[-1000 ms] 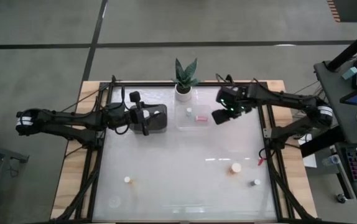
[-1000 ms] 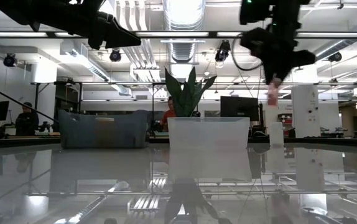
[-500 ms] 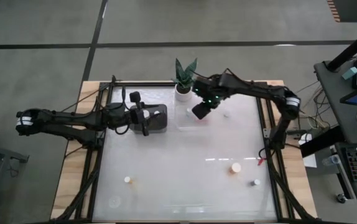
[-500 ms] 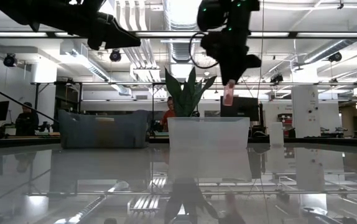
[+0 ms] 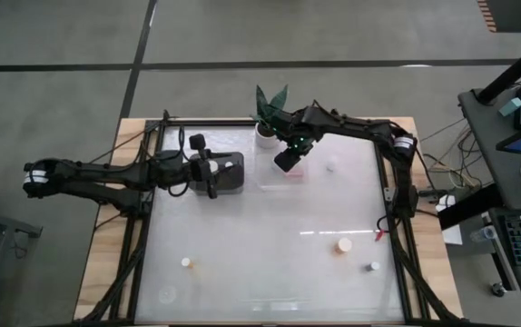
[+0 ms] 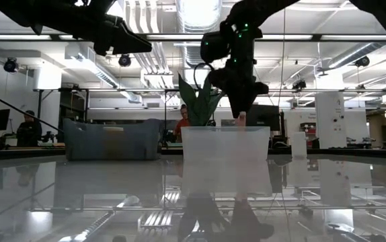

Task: Pick and place medicine bottles into bin by pill shape (circle, oval)
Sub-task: Put the top small orange tablet bottle into the transparent bin

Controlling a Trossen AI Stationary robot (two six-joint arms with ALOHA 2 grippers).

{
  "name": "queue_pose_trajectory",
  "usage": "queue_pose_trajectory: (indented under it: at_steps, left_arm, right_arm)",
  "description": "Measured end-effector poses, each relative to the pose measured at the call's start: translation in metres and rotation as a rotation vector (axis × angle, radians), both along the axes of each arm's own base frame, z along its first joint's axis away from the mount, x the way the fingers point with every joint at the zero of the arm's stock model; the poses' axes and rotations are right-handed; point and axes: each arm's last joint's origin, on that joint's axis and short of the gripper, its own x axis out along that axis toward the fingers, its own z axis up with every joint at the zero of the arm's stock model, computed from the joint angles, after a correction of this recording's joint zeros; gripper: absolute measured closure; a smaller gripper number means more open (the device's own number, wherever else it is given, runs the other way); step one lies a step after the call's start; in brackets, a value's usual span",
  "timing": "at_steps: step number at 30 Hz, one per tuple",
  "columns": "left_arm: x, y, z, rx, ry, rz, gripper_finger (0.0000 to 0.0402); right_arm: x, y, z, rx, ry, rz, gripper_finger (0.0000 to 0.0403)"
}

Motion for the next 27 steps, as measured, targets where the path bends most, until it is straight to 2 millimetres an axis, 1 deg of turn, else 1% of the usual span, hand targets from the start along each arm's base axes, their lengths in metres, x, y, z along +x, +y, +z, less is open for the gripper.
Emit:
queue_pose_trajectory:
  at_steps: [3,19,27]
  left_arm:
    - [0.0,0.0,0.0,0.0,0.001,0.0,0.0264]
    - [0.0,0.0,0.0,0.001,0.002,0.0,0.0264]
    - [0.0,0.0,0.0,0.002,0.002,0.0,0.0264]
  right_arm:
    - [0.002,-0.002,-0.004,-0.037,0.003,-0.002,0.0294]
    - [0.005,-0.002,-0.018,-0.048,-0.019,-0.003,0.0294]
    - [0.002,-0.001,-0.03,-0.04,-0.004,-0.009,0.0294]
